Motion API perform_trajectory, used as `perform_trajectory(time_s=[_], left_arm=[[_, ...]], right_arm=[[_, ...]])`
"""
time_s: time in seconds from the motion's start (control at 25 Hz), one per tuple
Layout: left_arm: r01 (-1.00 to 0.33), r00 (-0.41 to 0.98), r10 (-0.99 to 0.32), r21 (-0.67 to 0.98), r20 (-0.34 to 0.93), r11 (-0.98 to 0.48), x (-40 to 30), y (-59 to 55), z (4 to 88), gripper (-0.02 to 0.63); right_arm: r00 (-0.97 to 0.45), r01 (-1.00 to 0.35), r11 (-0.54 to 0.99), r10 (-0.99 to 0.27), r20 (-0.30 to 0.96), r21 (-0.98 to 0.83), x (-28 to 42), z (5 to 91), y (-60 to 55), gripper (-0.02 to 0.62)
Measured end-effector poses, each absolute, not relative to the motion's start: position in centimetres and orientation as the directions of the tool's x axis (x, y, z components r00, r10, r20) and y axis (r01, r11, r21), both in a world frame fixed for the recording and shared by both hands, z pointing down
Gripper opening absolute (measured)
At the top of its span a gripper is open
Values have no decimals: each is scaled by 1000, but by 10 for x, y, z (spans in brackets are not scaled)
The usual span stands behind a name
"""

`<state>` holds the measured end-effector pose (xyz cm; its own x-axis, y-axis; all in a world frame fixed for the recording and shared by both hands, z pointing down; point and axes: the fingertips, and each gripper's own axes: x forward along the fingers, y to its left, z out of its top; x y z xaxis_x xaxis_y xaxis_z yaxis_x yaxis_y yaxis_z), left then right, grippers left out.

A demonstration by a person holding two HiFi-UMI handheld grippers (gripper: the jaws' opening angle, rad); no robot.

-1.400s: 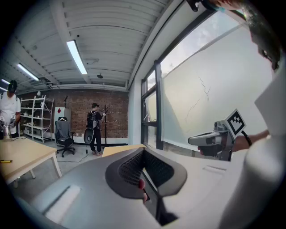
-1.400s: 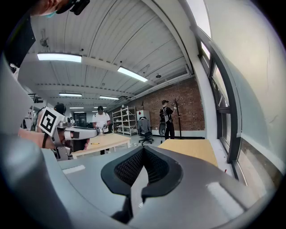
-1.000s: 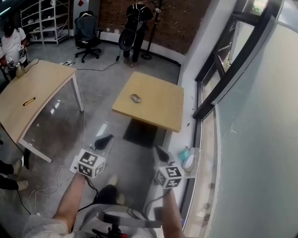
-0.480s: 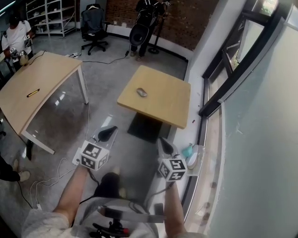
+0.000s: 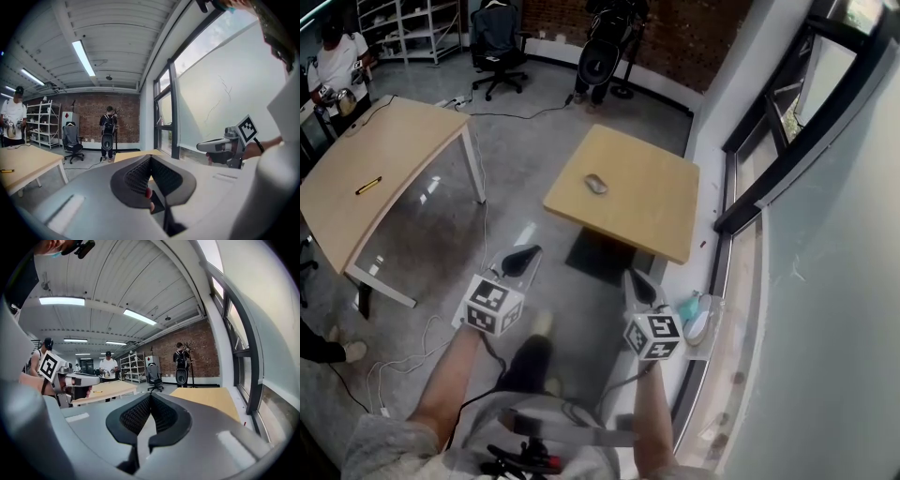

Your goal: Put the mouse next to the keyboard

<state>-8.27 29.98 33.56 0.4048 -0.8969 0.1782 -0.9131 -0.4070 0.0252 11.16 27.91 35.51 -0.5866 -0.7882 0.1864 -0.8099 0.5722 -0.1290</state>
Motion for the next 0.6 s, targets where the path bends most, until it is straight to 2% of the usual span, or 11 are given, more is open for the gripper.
perform_trajectory(time_s=[0.6], left_arm=[[-893, 449, -871, 59, 198, -446, -113, 163, 342, -2]], right_arm=[[-558, -829, 544, -796, 236, -126, 69, 363, 155, 15]])
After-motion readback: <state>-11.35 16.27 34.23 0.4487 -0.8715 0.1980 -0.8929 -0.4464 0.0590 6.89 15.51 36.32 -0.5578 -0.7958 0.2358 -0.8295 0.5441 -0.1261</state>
